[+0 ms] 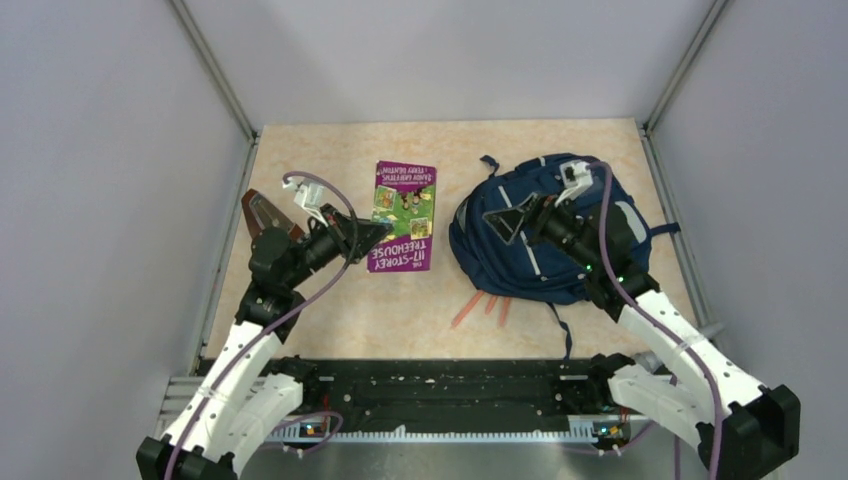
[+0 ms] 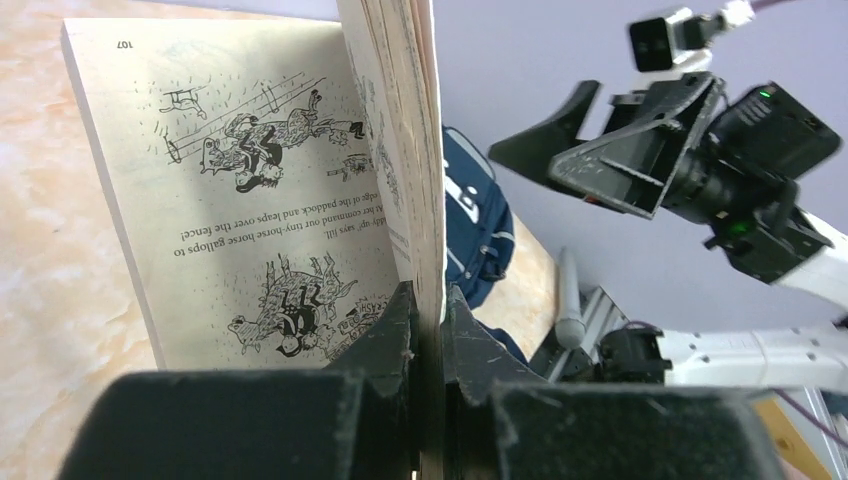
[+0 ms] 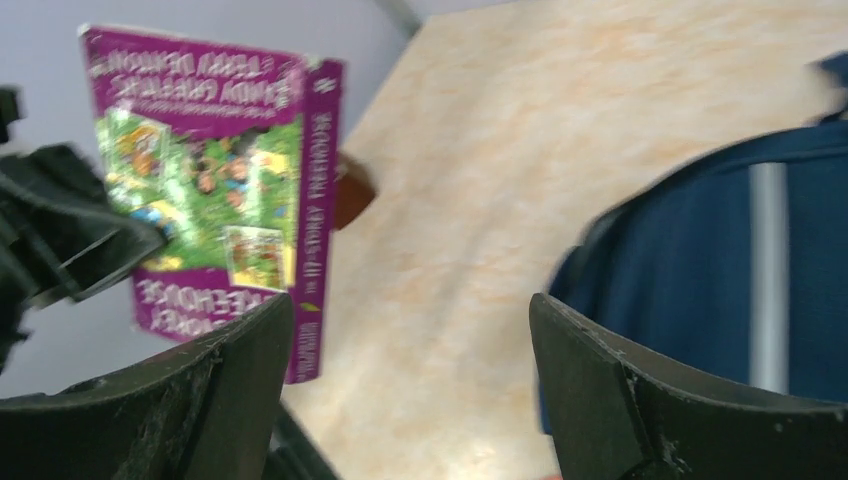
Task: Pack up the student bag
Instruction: Pick up the book from the center of the board.
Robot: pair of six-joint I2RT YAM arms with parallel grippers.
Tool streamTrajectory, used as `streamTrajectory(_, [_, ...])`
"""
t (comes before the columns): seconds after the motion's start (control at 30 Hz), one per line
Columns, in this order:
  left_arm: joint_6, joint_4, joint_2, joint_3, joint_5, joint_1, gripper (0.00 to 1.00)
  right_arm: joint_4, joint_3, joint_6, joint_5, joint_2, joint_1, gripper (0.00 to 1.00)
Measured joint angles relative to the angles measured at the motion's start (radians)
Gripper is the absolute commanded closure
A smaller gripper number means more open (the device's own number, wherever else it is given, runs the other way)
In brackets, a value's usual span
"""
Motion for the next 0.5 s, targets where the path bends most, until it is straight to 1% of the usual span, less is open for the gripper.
streamTrajectory(0.17, [-0.006, 0.05, -0.016, -0.002, 0.077, -0.018, 1.0, 0.154, -0.012, 0.064, -0.09, 0.071, 0.147, 0.14])
streamTrajectory(0.33, [-0.014, 0.116, -0.016, -0.01, 0.135, -0.048, 1.0, 0.277, -0.012, 0.094, -0.152, 0.135, 0.19, 0.14])
streamTrajectory(0.5, [-0.014, 0.162, -0.016, -0.011, 0.168, -0.08, 1.0, 0.33, -0.012, 0.103, -0.189, 0.191, 0.204, 0.13])
